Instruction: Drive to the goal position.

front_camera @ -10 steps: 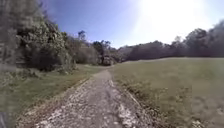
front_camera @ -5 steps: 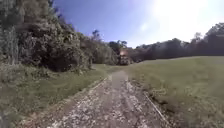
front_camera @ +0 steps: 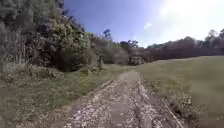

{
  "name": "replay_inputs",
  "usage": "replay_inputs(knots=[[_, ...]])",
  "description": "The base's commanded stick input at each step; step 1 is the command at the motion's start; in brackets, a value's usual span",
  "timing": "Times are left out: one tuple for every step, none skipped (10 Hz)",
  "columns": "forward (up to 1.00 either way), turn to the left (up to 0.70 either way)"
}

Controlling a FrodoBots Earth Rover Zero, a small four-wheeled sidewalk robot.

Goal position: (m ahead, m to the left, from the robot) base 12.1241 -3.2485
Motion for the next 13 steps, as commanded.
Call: replay_inputs(knots=[[0.7,0.0],[0.7,0.0],[0.7,0.0],[0.7,0.0],[0.7,0.0],[0.7,-0.05],[0.7,-0.23],[0.7,-0.27],[0.7,-0.03],[0.7,-0.19],[0.7,-0.27],[0.7,-0.27],[0.0,-0.45]])
